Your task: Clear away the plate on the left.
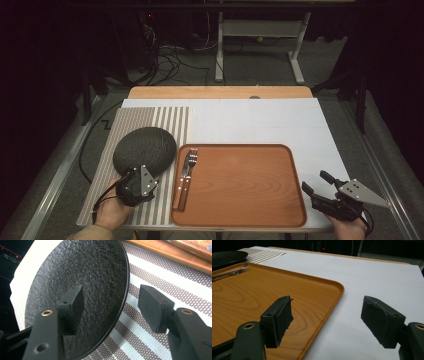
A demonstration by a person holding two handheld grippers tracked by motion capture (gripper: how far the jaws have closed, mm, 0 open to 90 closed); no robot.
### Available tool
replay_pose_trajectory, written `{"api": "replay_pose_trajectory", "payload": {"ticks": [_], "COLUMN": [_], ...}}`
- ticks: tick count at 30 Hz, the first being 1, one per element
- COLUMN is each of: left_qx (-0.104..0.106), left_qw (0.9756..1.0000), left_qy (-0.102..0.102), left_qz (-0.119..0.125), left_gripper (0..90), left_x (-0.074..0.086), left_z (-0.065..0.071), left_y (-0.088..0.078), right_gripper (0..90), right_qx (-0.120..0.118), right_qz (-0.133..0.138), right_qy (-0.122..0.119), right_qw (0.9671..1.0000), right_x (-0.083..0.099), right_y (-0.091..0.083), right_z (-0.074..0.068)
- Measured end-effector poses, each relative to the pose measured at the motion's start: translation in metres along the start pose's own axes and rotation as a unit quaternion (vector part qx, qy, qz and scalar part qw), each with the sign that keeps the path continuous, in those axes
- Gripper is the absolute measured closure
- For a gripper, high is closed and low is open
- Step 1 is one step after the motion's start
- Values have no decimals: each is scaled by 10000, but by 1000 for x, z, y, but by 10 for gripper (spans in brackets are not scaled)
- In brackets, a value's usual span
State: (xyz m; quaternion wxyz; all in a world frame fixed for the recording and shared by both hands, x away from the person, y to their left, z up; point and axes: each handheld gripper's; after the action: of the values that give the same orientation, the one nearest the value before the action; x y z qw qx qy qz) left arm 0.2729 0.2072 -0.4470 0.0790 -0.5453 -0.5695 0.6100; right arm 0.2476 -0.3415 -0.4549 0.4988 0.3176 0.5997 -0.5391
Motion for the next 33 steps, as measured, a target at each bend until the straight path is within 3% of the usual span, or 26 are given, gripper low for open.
{"api": "replay_pose_trajectory", "payload": {"ticks": [8, 17, 23, 33], "left_qx": [-48, -188, -188, -363], "left_qw": [9999, 9989, 9987, 9956], "left_qy": [52, 280, 290, 559], "left_qz": [-106, -314, -381, -663], "left_gripper": [357, 363, 363, 393], "left_x": [1, 0, 1, 0], "left_z": [-1, 3, 2, 3], "left_y": [1, 6, 8, 14], "right_gripper": [253, 253, 253, 253], "right_qx": [2, 2, 1, 12], "right_qz": [-11, -34, -27, -50], "right_qy": [-52, -16, -13, -18], "right_qw": [10000, 10000, 10000, 10000], "right_x": [0, 0, 0, 0], "right_y": [-1, 0, 0, 0], "right_z": [-2, -1, -1, -1]}}
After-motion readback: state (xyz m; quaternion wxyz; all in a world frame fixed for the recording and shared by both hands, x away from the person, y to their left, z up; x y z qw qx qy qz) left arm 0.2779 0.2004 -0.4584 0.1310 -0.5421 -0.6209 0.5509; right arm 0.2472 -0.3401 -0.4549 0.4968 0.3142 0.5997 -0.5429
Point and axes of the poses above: each handheld gripper's, and its own axes: y roughly forward along the jaws, x roughly out of its underside, z roughly to its right, and after that the axes turned 14 degrees about x, right-handed
